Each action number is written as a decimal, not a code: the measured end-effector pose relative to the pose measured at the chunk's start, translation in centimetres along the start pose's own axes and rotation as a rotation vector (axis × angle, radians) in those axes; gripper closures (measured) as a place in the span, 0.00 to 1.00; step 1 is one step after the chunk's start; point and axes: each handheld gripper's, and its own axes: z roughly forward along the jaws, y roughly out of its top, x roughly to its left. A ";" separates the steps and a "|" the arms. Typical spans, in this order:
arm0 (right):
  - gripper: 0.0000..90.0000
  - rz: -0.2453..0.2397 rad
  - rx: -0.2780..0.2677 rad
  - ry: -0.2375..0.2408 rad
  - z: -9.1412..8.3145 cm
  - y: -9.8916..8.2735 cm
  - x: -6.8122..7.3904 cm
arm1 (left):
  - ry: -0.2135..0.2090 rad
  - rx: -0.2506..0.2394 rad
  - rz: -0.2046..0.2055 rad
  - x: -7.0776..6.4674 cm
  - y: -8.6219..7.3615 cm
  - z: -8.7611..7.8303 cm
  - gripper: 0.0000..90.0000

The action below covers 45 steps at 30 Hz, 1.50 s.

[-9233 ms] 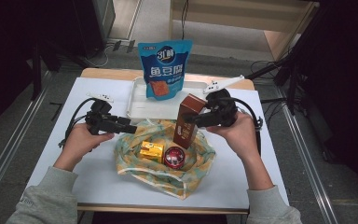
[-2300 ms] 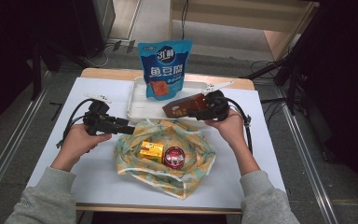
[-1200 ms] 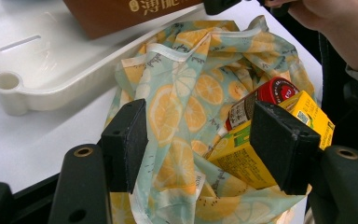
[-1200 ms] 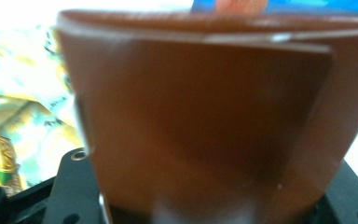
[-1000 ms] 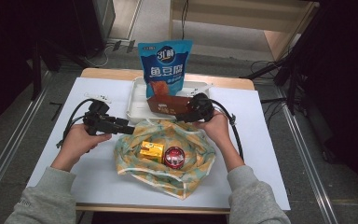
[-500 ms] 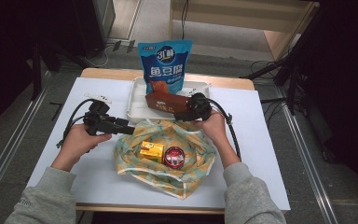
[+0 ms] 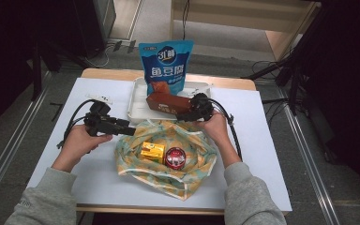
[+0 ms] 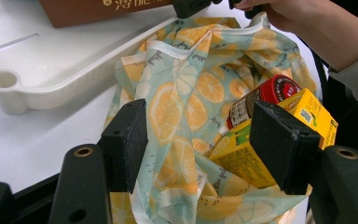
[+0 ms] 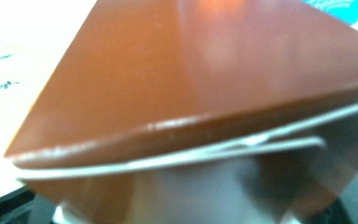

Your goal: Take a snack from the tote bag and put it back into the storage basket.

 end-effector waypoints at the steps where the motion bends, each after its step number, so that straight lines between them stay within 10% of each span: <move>1: 0.36 0.006 0.004 0.005 0.0 0.0 -0.1 | 0.000 -0.001 0.003 0.0 0.0 0.0 0.41; 28: 0.25 0.045 -0.025 -0.090 -2.4 0.1 -1.0 | 0.000 -0.007 0.000 -0.1 0.0 -0.1 0.41; 45: 0.52 -0.024 -0.076 -0.057 -3.1 1.1 1.9 | 0.003 -0.010 0.008 -0.2 0.0 -0.3 0.41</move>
